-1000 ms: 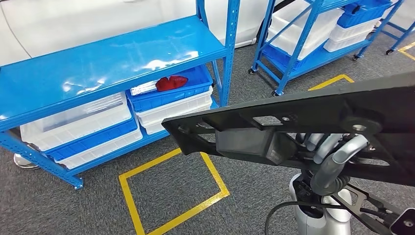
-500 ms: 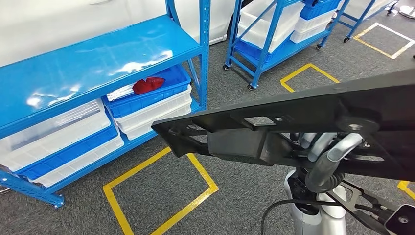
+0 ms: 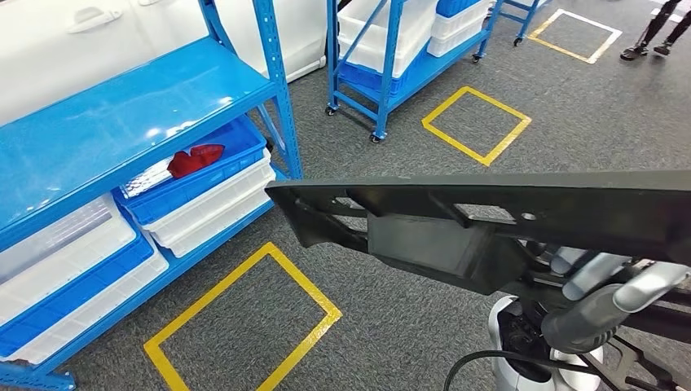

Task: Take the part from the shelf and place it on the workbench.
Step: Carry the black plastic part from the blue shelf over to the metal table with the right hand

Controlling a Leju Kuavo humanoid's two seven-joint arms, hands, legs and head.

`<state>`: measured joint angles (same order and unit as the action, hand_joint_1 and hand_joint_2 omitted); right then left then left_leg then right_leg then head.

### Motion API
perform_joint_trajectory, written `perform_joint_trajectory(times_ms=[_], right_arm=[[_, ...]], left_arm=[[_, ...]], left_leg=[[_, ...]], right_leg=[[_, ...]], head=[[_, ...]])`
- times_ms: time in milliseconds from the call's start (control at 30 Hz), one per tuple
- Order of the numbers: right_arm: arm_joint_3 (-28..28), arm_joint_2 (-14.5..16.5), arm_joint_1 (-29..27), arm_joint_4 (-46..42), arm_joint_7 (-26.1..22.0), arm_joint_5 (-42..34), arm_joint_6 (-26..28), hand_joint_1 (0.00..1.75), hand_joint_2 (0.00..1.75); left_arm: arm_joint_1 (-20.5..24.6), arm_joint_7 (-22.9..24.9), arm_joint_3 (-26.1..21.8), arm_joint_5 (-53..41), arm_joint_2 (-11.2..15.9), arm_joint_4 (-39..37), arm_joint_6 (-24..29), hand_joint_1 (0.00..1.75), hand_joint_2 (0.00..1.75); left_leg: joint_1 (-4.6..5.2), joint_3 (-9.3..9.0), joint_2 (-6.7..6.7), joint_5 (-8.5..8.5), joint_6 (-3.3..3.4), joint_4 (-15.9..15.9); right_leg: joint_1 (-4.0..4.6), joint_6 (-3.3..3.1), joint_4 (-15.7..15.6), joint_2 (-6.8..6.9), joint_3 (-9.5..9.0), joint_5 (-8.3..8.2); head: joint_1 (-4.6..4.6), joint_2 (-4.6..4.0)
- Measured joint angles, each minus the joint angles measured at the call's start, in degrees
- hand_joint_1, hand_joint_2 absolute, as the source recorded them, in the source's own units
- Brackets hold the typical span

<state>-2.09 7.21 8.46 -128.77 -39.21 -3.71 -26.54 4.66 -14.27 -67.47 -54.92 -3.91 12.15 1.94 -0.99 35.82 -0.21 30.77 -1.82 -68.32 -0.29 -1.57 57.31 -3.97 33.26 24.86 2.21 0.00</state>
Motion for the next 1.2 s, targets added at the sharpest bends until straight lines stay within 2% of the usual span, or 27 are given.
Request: perform_joint_trajectory(times_ms=[67,100,133,200,233,267,333,367,400,433,467,500,567,600,633,700,733,767,800,867,900,933,967,1000,1067,1133,1200], right_arm=[[0.10,0.34,-0.06,-0.43,0.00,0.37,0.46,1.75,1.75],[0.11,0.45,-0.13,-0.58,0.00,0.64,1.03,1.75,1.75],[0.11,0.51,-0.28,-0.76,0.00,1.00,1.94,1.75,1.75],[0.05,0.55,-0.95,-1.37,0.00,1.74,4.64,1.75,1.75],[0.02,0.51,-1.32,-1.80,0.00,2.00,6.05,1.75,1.75],[-0.02,0.46,-1.60,-2.16,0.00,2.20,7.19,1.75,1.75],[-0.03,0.35,-1.97,-2.58,0.00,2.50,8.52,1.75,1.75],[-0.03,0.29,-2.16,-2.62,0.00,2.60,8.83,1.75,1.75],[-0.03,0.25,-2.40,-2.64,0.00,2.63,9.01,1.75,1.75],[-0.03,0.21,-2.60,-2.67,0.00,2.64,9.13,1.75,1.75],[-0.03,0.19,-2.73,-2.68,0.00,2.66,9.21,1.75,1.75],[-0.04,0.17,-2.83,-2.77,0.00,2.76,9.44,1.75,1.75],[-0.13,-0.01,-3.19,-3.32,0.00,3.39,10.86,1.75,1.75],[-0.22,-0.23,-3.51,-3.75,0.00,3.84,12.01,1.75,1.75],[-0.34,-0.57,-4.01,-4.29,0.00,4.30,13.34,1.75,1.75],[-0.56,-1.61,-5.32,-5.57,0.00,5.13,16.10,1.75,1.75],[-0.72,-2.28,-5.98,-6.27,0.00,5.60,17.56,1.75,1.75],[-1.07,-3.16,-6.47,-7.00,0.00,6.11,19.26,1.75,1.75],[-1.55,-4.10,-6.81,-7.65,0.00,6.61,20.96,1.75,1.75],[-2.90,-6.19,-7.43,-8.57,0.00,7.42,24.27,1.75,1.75],[-3.65,-7.21,-7.83,-8.78,0.00,7.60,25.62,1.75,1.75],[-4.52,-8.35,-8.37,-8.98,0.00,7.63,26.90,1.75,1.75],[-5.43,-9.52,-8.95,-9.18,0.00,7.51,27.94,1.75,1.75],[-6.26,-10.65,-9.51,-9.37,0.00,7.21,28.67,1.75,1.75],[-7.47,-12.50,-10.36,-9.62,0.00,6.26,29.35,1.75,1.75],[-8.02,-14.00,-10.98,-9.70,0.00,4.70,28.84,1.75,1.75],[-7.77,-14.97,-11.68,-9.78,0.00,2.73,26.18,1.75,1.75]], left_arm=[[0.18,-0.15,0.00,0.27,0.09,-0.01,-0.22,0.00,1.75],[0.25,-0.13,0.01,0.28,0.10,-0.01,-0.31,0.00,1.75],[0.31,-0.02,0.02,0.15,0.11,-0.02,-0.38,0.00,1.75],[0.39,0.25,0.19,-0.54,0.04,-0.02,-0.51,0.00,1.75],[0.45,0.36,0.29,-1.03,0.00,-0.02,-0.55,0.00,1.75],[0.48,0.39,0.39,-1.45,-0.04,-0.02,-0.58,0.00,1.75],[0.42,0.41,0.44,-1.96,-0.07,-0.02,-0.61,0.00,1.75],[0.35,0.43,0.44,-2.07,-0.07,-0.02,-0.61,0.00,1.75],[0.31,0.45,0.44,-2.12,-0.07,-0.02,-0.61,0.00,1.75],[0.32,0.47,0.45,-2.16,-0.07,-0.02,-0.61,0.00,1.75],[0.37,0.48,0.46,-2.22,-0.07,-0.02,-0.62,0.00,1.75],[0.45,0.51,0.49,-2.42,-0.08,-0.02,-0.63,0.00,1.75],[0.58,0.69,0.83,-3.24,-0.10,-0.02,-0.64,0.00,1.75],[0.63,0.91,1.19,-3.88,-0.11,-0.02,-0.66,0.00,1.75],[0.71,1.18,1.62,-4.60,-0.11,-0.02,-0.67,0.00,1.75],[1.04,1.73,2.66,-6.08,-0.12,-0.02,-0.82,0.00,1.75],[1.32,1.94,3.19,-6.77,-0.12,-0.02,-0.98,0.00,1.75],[1.61,2.11,3.82,-7.42,-0.13,-0.02,-1.20,0.00,1.75],[1.85,2.26,4.41,-8.00,-0.13,-0.02,-1.45,0.00,1.75],[2.00,2.61,5.50,-8.77,-0.15,-0.02,-1.76,0.00,1.75],[1.91,2.75,5.88,-8.95,-0.15,-0.02,-1.73,0.00,1.75],[1.80,2.86,6.20,-9.01,-0.16,-0.02,-1.56,0.00,1.75],[1.68,2.91,6.44,-8.98,-0.18,-0.02,-1.35,0.00,1.75],[1.58,2.91,6.58,-8.88,-0.19,-0.02,-1.09,0.00,1.75],[1.38,2.80,6.79,-8.44,-0.23,-0.02,-0.55,0.00,1.75],[1.13,2.51,6.88,-7.88,-0.33,-0.02,0.04,0.00,1.75],[0.91,2.28,6.87,-7.29,-0.48,-0.02,0.56,0.00,1.75]], left_leg=[[-0.24,-3.50,-2.57,-3.08,0.33,7.66],[-0.28,-4.49,-3.60,-3.64,0.56,9.82],[-0.21,-4.78,-4.16,-3.56,0.84,10.54],[-0.09,-4.81,-3.11,-3.90,1.56,10.84],[-0.13,-4.84,-2.49,-4.12,1.99,11.06],[-0.21,-4.89,-1.78,-4.30,2.39,11.30],[-0.17,-4.90,-0.24,-4.37,2.87,11.50],[-0.07,-4.87,0.58,-4.32,2.96,11.49],[0.00,-4.85,1.39,-4.26,2.97,11.48],[0.04,-4.87,2.18,-4.20,2.93,11.48],[0.05,-4.94,2.90,-4.12,2.84,11.48],[0.05,-5.07,3.56,-4.01,2.71,11.47],[0.20,-5.45,4.59,-3.67,2.25,11.43],[0.32,-5.62,4.96,-3.50,1.92,11.40],[0.43,-5.76,5.33,-3.35,1.58,11.38],[0.46,-6.01,6.09,-3.14,0.90,11.47],[0.37,-6.05,5.80,-2.84,0.58,11.28],[0.27,-5.72,4.79,-1.97,0.33,10.23],[0.17,-4.85,3.48,-0.53,0.15,8.04],[0.07,-1.51,1.13,3.30,0.05,0.58],[0.06,0.20,0.84,4.53,0.04,-2.93],[0.06,1.30,0.70,4.69,0.06,-4.88],[0.06,1.39,0.61,3.64,0.15,-4.57],[0.06,0.49,0.39,1.65,0.32,-2.09],[0.05,-2.59,-1.45,-2.51,0.82,5.62],[0.10,-4.33,-3.06,-3.84,1.17,10.08],[0.22,-4.64,-2.65,-3.69,1.56,10.78]], right_leg=[[-0.02,0.41,0.40,-1.38,0.07,0.16],[-0.04,0.74,0.59,-1.96,0.28,0.17],[-0.07,1.12,0.67,-2.55,0.54,0.08],[-0.26,1.94,0.65,-3.38,0.98,-0.18],[-0.26,2.26,1.10,-2.58,1.28,0.11],[-0.25,2.56,2.50,-1.13,1.99,1.01],[-0.27,3.12,9.06,2.36,5.20,4.57],[-0.39,3.39,13.22,3.13,7.29,6.38],[-0.51,3.59,16.52,3.44,8.96,7.46],[-0.60,3.70,17.85,3.58,9.65,7.44],[-0.64,3.73,16.73,3.77,9.06,6.36],[-0.64,3.68,13.35,4.22,7.23,4.54],[-0.40,3.14,4.77,6.45,2.53,1.46],[-0.19,2.69,2.00,7.26,1.07,0.75],[0.04,2.21,0.76,7.70,0.49,0.66],[0.26,1.36,0.61,6.73,0.66,0.67],[0.19,1.01,0.43,6.24,0.60,0.57],[0.07,0.63,0.23,5.71,0.51,0.42],[-0.07,0.26,0.02,5.16,0.39,0.28],[-0.02,-0.23,-0.02,3.89,0.35,0.24],[0.08,-0.34,0.01,3.11,0.34,0.26],[0.16,-0.38,0.05,2.24,0.29,0.28],[0.21,-0.35,0.11,1.35,0.21,0.31],[0.23,-0.30,0.18,0.50,0.07,0.37],[0.26,-0.04,0.40,-0.96,-0.06,0.55],[0.20,0.48,0.68,-2.18,0.25,0.58],[0.01,1.27,0.66,-3.29,0.66,0.40]], head=[[0.00,0.00],[0.00,0.00],[0.00,0.00],[0.00,0.00],[-0.01,0.00],[-0.01,0.00],[-0.01,0.00],[-0.01,0.00],[-0.01,0.00],[-0.01,0.00],[0.00,0.00],[0.00,0.00],[0.00,-0.01],[0.00,-0.01],[0.00,-0.01],[0.00,0.00],[0.00,0.00],[0.00,0.00],[0.00,0.00],[0.00,0.00],[0.00,0.00],[0.00,0.00],[0.00,0.00],[0.00,-0.01],[0.00,-0.01],[-0.01,0.00],[-0.01,0.00]])
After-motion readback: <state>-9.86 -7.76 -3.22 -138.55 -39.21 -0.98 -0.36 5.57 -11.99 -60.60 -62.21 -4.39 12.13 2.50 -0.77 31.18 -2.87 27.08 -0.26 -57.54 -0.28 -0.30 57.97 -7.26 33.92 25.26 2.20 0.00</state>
